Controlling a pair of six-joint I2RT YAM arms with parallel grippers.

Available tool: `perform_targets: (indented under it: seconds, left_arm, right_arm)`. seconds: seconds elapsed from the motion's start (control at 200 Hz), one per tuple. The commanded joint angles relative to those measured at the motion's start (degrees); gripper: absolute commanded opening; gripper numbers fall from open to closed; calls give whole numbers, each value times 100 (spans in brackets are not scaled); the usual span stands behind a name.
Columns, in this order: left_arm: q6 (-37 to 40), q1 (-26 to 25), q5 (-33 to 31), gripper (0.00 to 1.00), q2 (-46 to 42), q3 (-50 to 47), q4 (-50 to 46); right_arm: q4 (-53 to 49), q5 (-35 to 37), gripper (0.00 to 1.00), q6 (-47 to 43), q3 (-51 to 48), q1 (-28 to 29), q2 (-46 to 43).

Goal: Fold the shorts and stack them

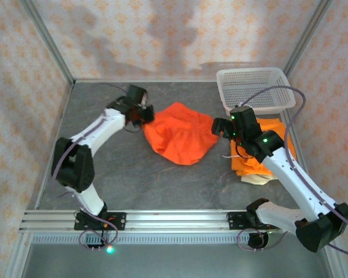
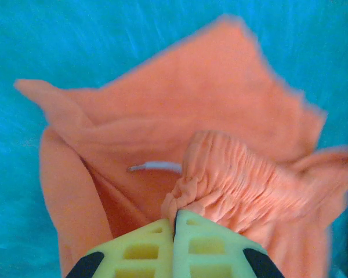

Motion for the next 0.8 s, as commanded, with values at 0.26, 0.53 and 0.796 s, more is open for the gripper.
perform_targets:
  seconds: [0.26,0.53,0.796]
  left_arm:
    - [935,984,-1097,0,-349,3735,-1609]
    - [1893,-58,-1577,0,-1319,2599,-439]
    - [1595,-1722,-2535,16,-2827,-2055,1817]
  right_arm:
    - [654,-448,100,-144,378,-46,504]
    - [725,-323,100,-313,125,-75,298]
    - [704,-180,100,-275,-323,-105,181]
